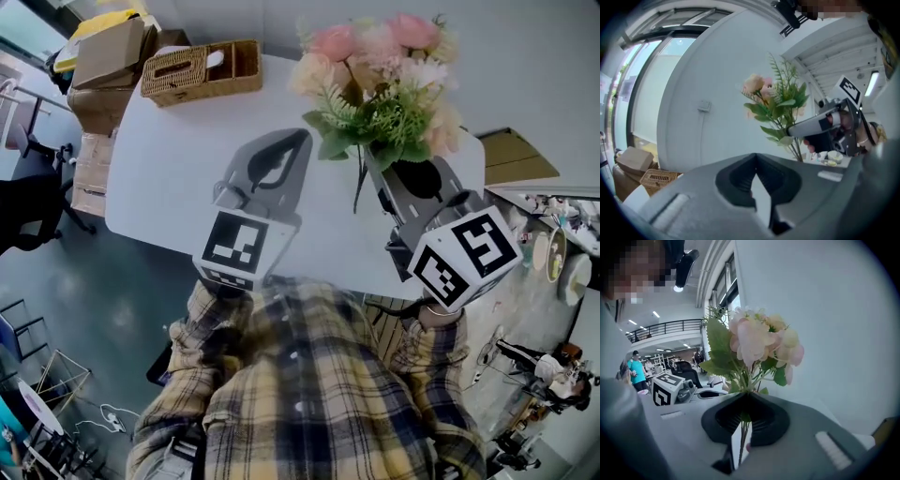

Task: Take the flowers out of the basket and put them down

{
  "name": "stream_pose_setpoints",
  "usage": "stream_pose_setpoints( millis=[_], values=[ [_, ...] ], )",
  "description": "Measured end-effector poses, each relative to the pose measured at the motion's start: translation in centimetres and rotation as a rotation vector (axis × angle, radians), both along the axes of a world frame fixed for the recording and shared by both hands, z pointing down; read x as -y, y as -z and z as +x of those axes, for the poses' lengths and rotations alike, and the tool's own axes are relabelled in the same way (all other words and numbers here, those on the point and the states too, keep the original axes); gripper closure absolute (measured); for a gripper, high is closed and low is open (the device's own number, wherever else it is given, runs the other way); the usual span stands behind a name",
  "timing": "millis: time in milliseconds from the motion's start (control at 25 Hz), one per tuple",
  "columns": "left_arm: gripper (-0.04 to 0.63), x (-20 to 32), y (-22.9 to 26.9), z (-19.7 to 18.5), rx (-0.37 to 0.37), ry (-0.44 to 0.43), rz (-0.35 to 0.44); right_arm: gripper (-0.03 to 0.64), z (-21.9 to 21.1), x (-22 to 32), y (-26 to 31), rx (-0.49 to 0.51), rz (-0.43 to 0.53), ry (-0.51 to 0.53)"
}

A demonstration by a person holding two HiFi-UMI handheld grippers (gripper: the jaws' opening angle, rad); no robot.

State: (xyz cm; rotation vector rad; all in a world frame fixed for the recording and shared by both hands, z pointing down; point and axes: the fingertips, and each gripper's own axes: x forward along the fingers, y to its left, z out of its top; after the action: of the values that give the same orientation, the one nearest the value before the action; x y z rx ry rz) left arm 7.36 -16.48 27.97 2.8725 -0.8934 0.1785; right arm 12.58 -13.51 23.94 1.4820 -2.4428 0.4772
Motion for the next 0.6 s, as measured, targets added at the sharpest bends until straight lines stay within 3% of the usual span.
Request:
stream_pose_setpoints(
  millis=[320,600],
  values=[
    [0.595,2.1,-0.7,-7.7,0.015,0.165,-0.013,0.601,-6.6,2.0,-0.8,0.069,0.003,0.094],
    [0.594,3.0,-1.9,-12.7,0.022,0.274,-0.049,0.601,-10.7,4.2,-6.4,0.073,-0.121,0.139]
  ],
)
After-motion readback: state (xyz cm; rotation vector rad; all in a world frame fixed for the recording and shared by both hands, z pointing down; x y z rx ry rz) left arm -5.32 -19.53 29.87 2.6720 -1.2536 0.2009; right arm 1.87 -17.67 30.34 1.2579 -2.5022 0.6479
